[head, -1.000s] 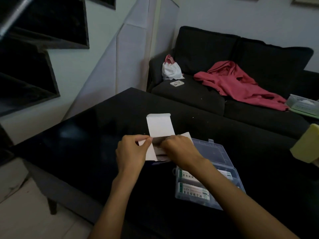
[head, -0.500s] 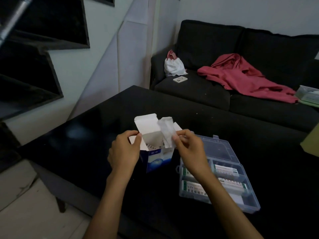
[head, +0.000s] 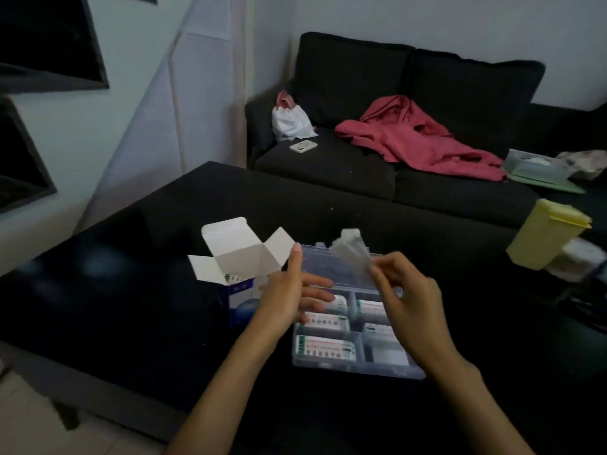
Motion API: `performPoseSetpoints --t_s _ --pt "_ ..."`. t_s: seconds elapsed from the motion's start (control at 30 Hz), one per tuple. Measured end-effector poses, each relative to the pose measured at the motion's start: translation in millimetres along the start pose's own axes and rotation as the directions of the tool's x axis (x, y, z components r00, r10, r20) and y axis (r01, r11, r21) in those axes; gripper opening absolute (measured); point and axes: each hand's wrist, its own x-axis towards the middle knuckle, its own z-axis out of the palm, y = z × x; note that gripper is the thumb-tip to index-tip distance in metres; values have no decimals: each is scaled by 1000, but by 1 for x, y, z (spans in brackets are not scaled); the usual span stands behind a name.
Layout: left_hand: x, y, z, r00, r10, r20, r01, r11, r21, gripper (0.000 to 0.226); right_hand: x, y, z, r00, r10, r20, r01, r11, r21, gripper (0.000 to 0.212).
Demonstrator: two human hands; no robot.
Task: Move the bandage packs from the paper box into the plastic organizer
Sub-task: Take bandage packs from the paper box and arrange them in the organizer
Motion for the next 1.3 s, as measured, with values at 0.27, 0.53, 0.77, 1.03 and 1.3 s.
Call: performPoseSetpoints --t_s 0.27,0.53,0.77,1.03,1.3 --pt "13 -4 32 930 -159 333 189 980 -60 51 -18 39 -33 964 -192 186 253 876 -409 19" --pt "14 -10 46 939 -146 312 201 968 -151 14 -18 47 -42 915 -271 300 382 823 -422 28" --pt "16 -9 52 964 -61 258 104 982 -157 24 -19 53 -40 910 -292 295 399 811 -428 28" --pt "20 -12 56 971 12 237 11 995 -98 29 -21 60 -36 954 -186 234 249 928 -277 30" --pt "21 -14 57 935 74 346 -56 997 -62 29 -17 59 -40 980 77 182 -93 992 80 33"
